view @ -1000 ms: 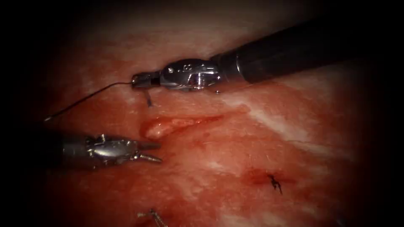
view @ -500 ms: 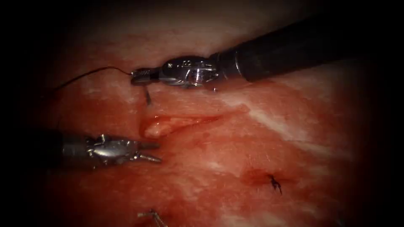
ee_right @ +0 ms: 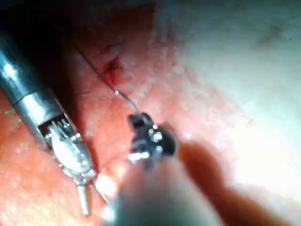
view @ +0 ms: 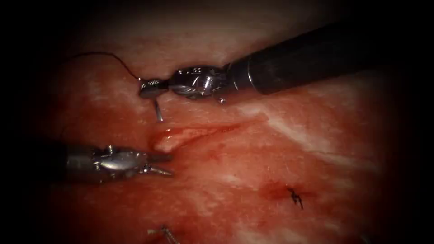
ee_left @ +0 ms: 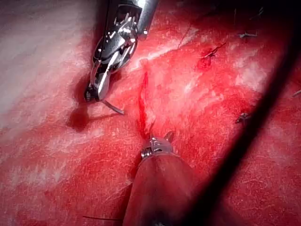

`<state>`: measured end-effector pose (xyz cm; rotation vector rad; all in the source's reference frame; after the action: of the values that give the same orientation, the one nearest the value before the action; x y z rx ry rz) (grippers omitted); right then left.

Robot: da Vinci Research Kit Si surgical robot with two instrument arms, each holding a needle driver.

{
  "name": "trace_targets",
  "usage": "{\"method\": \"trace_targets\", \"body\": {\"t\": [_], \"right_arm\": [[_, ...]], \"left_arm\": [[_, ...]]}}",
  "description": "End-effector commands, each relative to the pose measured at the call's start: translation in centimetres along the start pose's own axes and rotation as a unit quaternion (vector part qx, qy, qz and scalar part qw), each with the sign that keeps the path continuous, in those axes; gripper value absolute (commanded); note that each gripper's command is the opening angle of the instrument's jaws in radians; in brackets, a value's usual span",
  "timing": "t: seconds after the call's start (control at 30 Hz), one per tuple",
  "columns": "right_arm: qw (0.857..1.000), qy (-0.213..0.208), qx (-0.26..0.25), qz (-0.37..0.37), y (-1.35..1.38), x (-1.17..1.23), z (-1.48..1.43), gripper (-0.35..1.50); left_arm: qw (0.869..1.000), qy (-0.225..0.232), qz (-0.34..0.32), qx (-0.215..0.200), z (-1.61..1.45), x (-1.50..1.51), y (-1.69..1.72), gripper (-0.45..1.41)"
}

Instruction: Wound Closure

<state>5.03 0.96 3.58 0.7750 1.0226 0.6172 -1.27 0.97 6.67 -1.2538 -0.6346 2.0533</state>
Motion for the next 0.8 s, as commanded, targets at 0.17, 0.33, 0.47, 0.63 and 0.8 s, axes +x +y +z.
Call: {"method": "trace_targets", "body": {"t": [0.17, 0.33, 0.47, 0.63, 0.8], "right_arm": [[1.000, 0.003, -0.005, 0.000, 0.04, 0.02, 0.04, -0.35], [1.000, 0.010, -0.020, 0.004, 0.14, 0.06, 0.01, -0.35], [0.999, 0.015, -0.032, -0.032, 0.19, 0.16, -0.01, -0.35], [0.997, 0.020, -0.041, -0.055, 0.21, 0.22, 0.00, -0.35], [0.997, 0.027, -0.045, -0.058, 0.24, 0.28, -0.01, -0.35]], "left_arm": [[1.000, -0.001, -0.001, 0.000, 0.09, -0.08, 0.03, 0.14], [1.000, -0.001, -0.001, 0.000, 0.09, -0.08, 0.03, 0.14], [1.000, -0.001, -0.001, 0.000, 0.09, -0.08, 0.03, 0.14], [1.000, -0.001, -0.001, 0.000, 0.09, -0.08, 0.03, 0.14], [1.000, -0.001, -0.001, 0.000, 0.09, -0.08, 0.03, 0.14]]}}
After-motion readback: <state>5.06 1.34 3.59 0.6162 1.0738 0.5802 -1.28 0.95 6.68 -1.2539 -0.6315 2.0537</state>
